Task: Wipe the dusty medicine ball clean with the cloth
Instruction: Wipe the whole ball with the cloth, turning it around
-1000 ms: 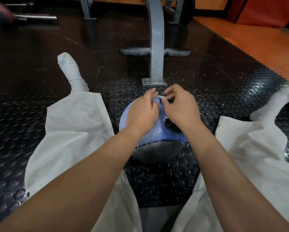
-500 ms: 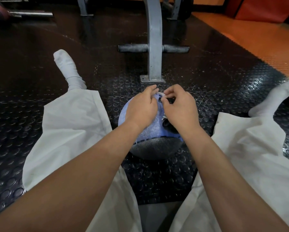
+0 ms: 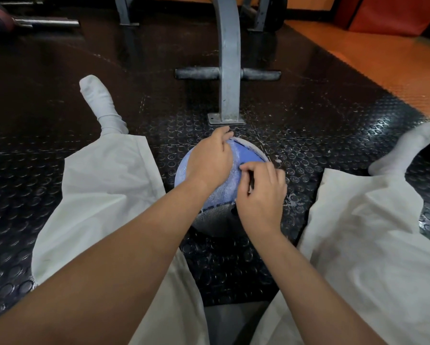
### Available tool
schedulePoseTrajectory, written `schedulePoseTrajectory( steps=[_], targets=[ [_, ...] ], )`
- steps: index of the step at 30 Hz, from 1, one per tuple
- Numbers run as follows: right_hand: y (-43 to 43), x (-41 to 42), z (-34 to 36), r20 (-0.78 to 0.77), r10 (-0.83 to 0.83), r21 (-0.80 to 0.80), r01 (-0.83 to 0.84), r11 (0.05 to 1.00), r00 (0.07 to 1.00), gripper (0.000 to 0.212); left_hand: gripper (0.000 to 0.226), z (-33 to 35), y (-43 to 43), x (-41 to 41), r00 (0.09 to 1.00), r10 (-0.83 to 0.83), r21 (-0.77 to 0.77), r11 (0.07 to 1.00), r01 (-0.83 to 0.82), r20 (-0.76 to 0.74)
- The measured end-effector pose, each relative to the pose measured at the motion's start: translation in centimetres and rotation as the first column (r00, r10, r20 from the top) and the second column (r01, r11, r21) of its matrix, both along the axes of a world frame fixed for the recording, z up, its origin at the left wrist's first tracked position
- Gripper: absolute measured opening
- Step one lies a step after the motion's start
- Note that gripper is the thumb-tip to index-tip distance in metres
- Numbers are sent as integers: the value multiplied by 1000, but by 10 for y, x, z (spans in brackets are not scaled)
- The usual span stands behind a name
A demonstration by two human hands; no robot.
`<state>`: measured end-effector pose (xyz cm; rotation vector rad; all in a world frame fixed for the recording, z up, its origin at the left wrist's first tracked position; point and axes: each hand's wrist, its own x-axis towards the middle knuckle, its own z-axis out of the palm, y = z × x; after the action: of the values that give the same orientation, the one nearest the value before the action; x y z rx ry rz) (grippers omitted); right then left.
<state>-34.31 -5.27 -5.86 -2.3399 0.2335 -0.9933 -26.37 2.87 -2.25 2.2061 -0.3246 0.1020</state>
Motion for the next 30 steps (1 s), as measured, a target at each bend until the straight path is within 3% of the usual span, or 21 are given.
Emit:
schedulePoseTrajectory(
  steps=[2, 7, 9, 13, 17, 19, 25, 30],
  targets=[
    [-3, 3, 9, -17, 24, 23, -24, 999, 1000, 15, 45, -2, -1, -4, 1000, -6, 6, 1000, 6, 11],
    [-15, 43, 46, -222, 67, 123, -41, 992, 973, 15, 44, 0, -5, -10, 998, -1, 63, 998, -3, 67],
    [-16, 51, 47, -246, 74, 92, -53, 994, 966, 14, 44, 2, -6, -6, 998, 13, 68, 998, -16, 56],
    [-8, 28, 16, -132, 28, -17, -30, 999, 991, 17, 42, 4, -7, 6, 999, 42, 50, 998, -42, 3],
    [-6, -3, -21, 43, 86, -136, -80, 988, 995, 27, 40, 0, -5, 8, 1000, 15, 56, 998, -16, 21],
    [-11, 4, -14, 69, 117, -89, -111, 990, 991, 23, 40, -3, -7, 3, 998, 11, 70, 997, -16, 63],
    [-17, 51, 40, -192, 157, 178, -123, 976, 969, 19, 39, -5, -10, -10, 993, 48, 63, 997, -55, 103],
    [-12, 25, 13, -47, 129, 123, -122, 985, 991, 17, 36, 1, -9, 4, 994, 95, 74, 992, -99, 54]
  ],
)
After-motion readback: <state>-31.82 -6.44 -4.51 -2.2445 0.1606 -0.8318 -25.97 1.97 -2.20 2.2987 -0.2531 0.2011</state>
